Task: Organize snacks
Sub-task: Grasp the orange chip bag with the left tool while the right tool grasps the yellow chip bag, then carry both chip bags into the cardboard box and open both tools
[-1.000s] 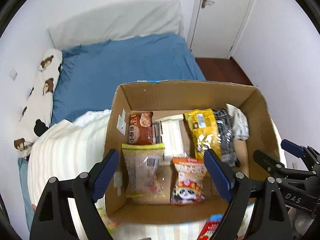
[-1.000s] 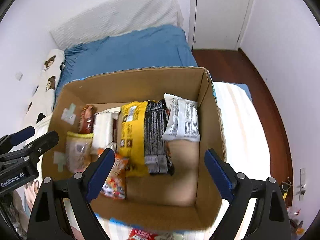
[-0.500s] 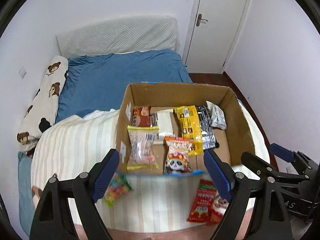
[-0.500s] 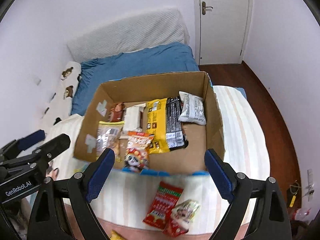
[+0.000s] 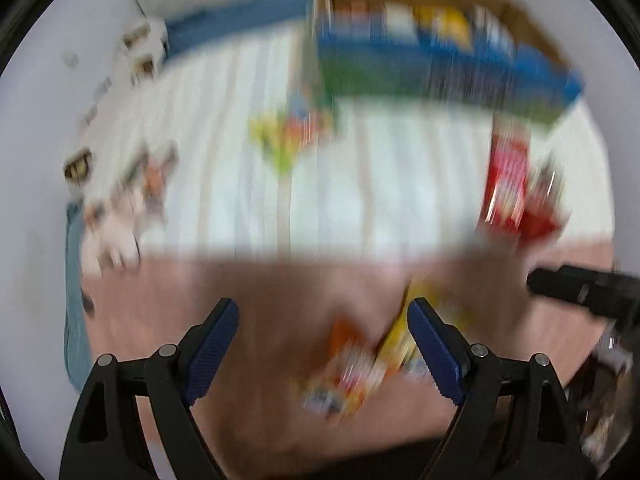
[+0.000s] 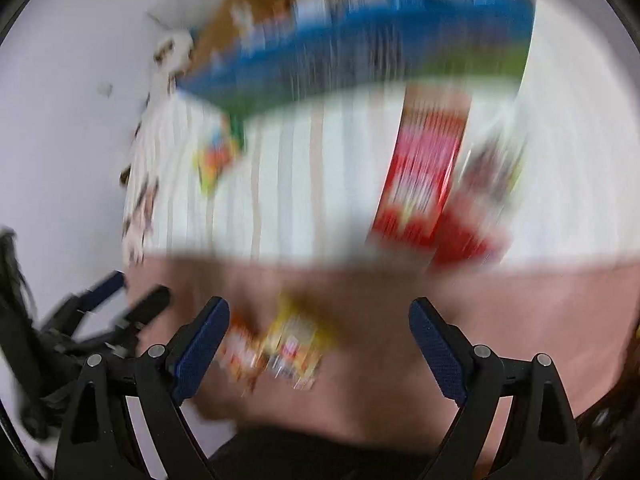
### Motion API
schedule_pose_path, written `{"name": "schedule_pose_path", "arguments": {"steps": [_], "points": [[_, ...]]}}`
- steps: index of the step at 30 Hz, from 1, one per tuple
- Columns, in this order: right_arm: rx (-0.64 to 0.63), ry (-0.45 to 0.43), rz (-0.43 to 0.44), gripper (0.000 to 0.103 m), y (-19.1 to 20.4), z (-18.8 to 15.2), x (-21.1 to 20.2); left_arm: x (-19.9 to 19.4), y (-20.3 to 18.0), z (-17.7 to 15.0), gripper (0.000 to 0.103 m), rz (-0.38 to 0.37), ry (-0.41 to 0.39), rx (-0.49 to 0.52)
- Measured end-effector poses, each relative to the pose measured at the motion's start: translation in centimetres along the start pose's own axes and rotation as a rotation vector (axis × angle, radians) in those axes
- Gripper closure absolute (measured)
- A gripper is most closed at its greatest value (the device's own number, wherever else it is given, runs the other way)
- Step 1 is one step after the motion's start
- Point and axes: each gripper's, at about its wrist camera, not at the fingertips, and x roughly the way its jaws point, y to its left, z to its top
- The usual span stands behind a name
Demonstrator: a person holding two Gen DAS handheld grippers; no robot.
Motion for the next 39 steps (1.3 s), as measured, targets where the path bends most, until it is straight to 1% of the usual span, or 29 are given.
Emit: {"name": "schedule_pose_path", "arguments": {"steps": [1, 2, 5, 7, 8, 9, 10, 11, 13, 16, 18, 19, 20, 23, 25, 28, 31, 32, 34, 36, 37, 38, 39], "points": [[0.034, 0.036, 0.026, 0.010, -0.5, -0.4, 1.4, 1.2, 0.0, -1.2, 0.017, -0.008, 0.040, 0.018], [0.060, 0.062, 0.030, 0.010, -0.9, -1.0, 2.5, 2.7, -0.3, -2.4, 0.017, -0.012, 0.088, 0.048], [0.088, 0.101, 0.039, 0.010, -1.3, -2.2, 4.3, 5.7, -1.6, -4.1, 0.017, -0.030, 0.177, 0.121], [0.098, 0.123, 0.041, 0.010, -1.2, -2.4, 5.0, 7.6, -2.6, -4.6, 0.017, -0.010, 0.207, 0.163], [0.106, 0.130, 0.043, 0.010, -1.2, -2.4, 5.4, 8.3, -3.0, -4.8, 0.022, -0.001, 0.211, 0.176], [0.115, 0.138, 0.043, 0.010, -1.2, -2.2, 5.8, 8.7, -3.0, -4.8, 0.040, -0.007, 0.198, 0.162], [0.130, 0.153, 0.046, 0.010, -1.2, -2.2, 6.4, 9.0, -2.6, -4.6, 0.043, -0.014, 0.203, 0.129], [0.143, 0.161, 0.051, 0.010, -1.1, -1.6, 6.6, 9.1, -1.8, -4.3, 0.043, -0.033, 0.209, 0.069], [0.168, 0.173, 0.058, 0.010, -0.9, -1.3, 7.6, 8.9, -0.3, -4.1, 0.044, -0.062, 0.200, -0.017], [0.186, 0.206, 0.042, 0.010, 0.0, -0.6, 10.0, 8.7, 2.0, -4.1, 0.044, -0.064, 0.189, -0.120], [0.184, 0.223, 0.014, 0.020, 0.6, -0.4, 11.7, 8.9, 3.2, -4.4, 0.044, -0.074, 0.196, -0.177], [0.181, 0.230, -0.010, 0.033, 0.8, -0.4, 12.5, 9.0, 3.4, -4.7, 0.044, -0.087, 0.202, -0.199], [0.161, 0.231, -0.046, 0.042, 1.1, -0.4, 13.0, 9.2, 3.9, -4.9, 0.044, -0.100, 0.207, -0.224], [0.029, 0.220, -0.119, 0.055, 2.4, -0.4, 12.9, 9.5, 4.7, -5.0, 0.044, -0.121, 0.214, -0.269], [-0.071, 0.200, -0.170, 0.056, 3.2, -0.5, 12.0, 9.6, 4.7, -4.8, 0.044, -0.137, 0.215, -0.289], [-0.205, 0.131, -0.281, 0.058, 3.8, 0.1, 9.8, 9.1, 4.1, -3.8, 0.044, -0.161, 0.205, -0.299], [-0.244, 0.085, -0.352, 0.058, 3.3, 1.1, 8.5, 8.6, 3.1, -2.7, 0.044, -0.174, 0.180, -0.275], [-0.235, 0.093, -0.341, 0.058, 3.1, 1.3, 8.4, 8.5, 2.7, -2.4, 0.044, -0.177, 0.176, -0.261], [-0.167, 0.105, -0.303, 0.056, 2.1, 1.7, 8.1, 8.4, 2.1, -2.2, 0.044, -0.192, 0.181, -0.230], [-0.148, 0.117, -0.283, 0.047, 1.7, 1.7, 8.3, 8.7, 1.5, -2.4, 0.042, -0.203, 0.213, -0.192], [-0.137, 0.117, -0.275, 0.040, 1.5, 1.5, 8.4, 9.1, 1.3, -2.5, 0.041, -0.207, 0.233, -0.180], [-0.124, 0.121, -0.271, 0.037, 1.2, 1.3, 8.6, 9.6, 1.1, -2.7, 0.041, -0.211, 0.259, -0.169], [-0.110, 0.124, -0.265, 0.036, 1.0, 1.1, 8.8, 10.2, 1.0, -3.2, 0.041, -0.211, 0.287, -0.162]]}}
